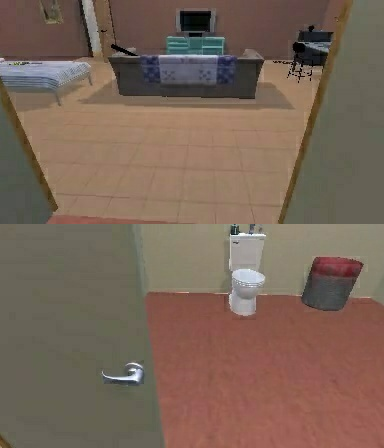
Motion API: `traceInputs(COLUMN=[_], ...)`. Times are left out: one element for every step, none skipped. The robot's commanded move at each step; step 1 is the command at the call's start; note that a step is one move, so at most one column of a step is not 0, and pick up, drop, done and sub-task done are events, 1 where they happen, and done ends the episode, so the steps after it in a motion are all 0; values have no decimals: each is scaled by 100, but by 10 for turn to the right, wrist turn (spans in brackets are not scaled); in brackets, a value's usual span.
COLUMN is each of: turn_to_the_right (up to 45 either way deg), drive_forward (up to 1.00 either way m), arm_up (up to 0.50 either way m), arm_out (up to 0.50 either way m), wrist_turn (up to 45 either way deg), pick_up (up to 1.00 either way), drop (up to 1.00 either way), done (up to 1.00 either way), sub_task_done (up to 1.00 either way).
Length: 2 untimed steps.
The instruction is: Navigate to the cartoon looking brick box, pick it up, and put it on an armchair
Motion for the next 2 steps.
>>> traceInputs(turn_to_the_right=[30,-450], drive_forward=[0,0], arm_up=[0,0], arm_out=[0,0], wrist_turn=[0,0], pick_up=[0,0], drop=[0,0], done=[0,0], sub_task_done=[0,0])
